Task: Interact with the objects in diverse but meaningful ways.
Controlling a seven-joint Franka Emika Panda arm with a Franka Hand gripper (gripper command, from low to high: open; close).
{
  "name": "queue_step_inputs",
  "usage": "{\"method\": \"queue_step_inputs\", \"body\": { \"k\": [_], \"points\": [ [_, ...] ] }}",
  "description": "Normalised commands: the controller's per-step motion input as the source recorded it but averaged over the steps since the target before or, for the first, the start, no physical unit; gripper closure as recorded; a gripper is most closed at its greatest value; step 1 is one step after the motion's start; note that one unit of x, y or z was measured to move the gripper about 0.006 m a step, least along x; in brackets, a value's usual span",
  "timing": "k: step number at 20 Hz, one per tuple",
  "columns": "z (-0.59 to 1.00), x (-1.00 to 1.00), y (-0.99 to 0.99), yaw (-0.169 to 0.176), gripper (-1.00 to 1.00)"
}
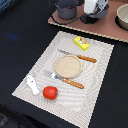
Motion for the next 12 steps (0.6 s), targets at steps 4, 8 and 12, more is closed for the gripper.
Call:
{"method": "queue_step_inputs", "body": {
  "k": [4,8,12],
  "points": [
    [0.0,-0.21,-0.43,-0.044,1.0],
    [0.0,-0.44,-0.25,-0.012,1.0],
    [0.06,-0.57,0.0,0.0,1.0]
  ]
}}
